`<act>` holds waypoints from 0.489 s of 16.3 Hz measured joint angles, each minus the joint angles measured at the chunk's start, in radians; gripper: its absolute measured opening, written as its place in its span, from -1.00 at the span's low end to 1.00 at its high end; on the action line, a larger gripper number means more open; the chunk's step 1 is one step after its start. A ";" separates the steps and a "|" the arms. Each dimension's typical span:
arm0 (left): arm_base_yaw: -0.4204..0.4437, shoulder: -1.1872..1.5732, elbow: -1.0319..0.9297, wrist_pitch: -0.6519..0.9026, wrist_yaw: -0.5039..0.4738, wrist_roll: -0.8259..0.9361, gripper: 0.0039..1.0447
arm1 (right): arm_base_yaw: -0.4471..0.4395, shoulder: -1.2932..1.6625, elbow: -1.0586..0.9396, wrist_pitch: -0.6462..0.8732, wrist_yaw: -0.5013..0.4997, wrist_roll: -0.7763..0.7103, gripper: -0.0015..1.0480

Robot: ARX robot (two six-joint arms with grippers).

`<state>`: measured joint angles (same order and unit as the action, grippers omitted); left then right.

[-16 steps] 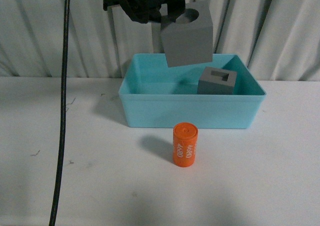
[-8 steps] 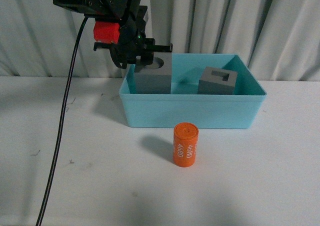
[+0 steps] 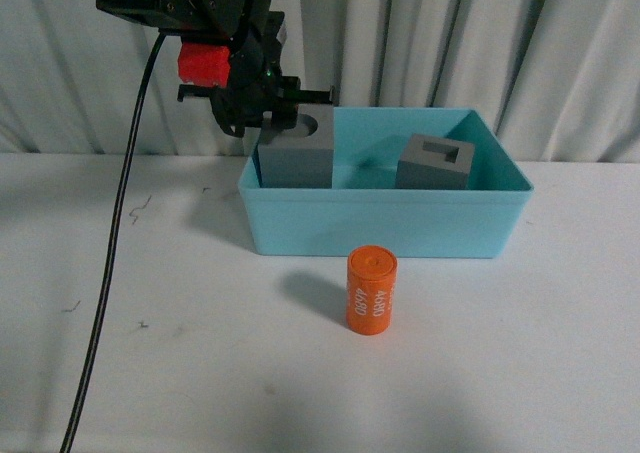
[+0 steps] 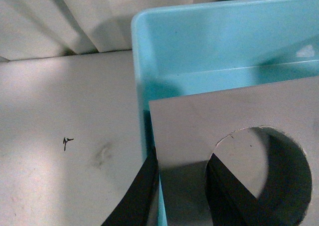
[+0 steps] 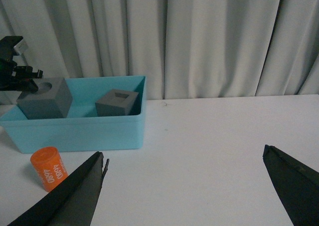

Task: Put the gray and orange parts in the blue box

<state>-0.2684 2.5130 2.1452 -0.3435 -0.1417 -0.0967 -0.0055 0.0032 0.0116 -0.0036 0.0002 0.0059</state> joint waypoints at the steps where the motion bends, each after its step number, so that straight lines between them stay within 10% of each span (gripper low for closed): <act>1: 0.002 0.000 0.000 0.005 0.003 0.000 -0.34 | 0.000 0.000 0.000 0.000 0.000 0.000 0.87; 6: -0.002 -0.031 -0.097 0.051 0.004 -0.026 0.77 | 0.000 0.000 0.000 0.000 0.000 0.000 0.87; 8: -0.009 -0.136 -0.224 0.123 0.031 -0.084 0.86 | 0.000 0.000 0.000 0.000 0.000 0.000 0.87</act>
<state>-0.2775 2.3772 1.9209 -0.2207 -0.1108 -0.1802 -0.0055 0.0032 0.0116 -0.0036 0.0002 0.0059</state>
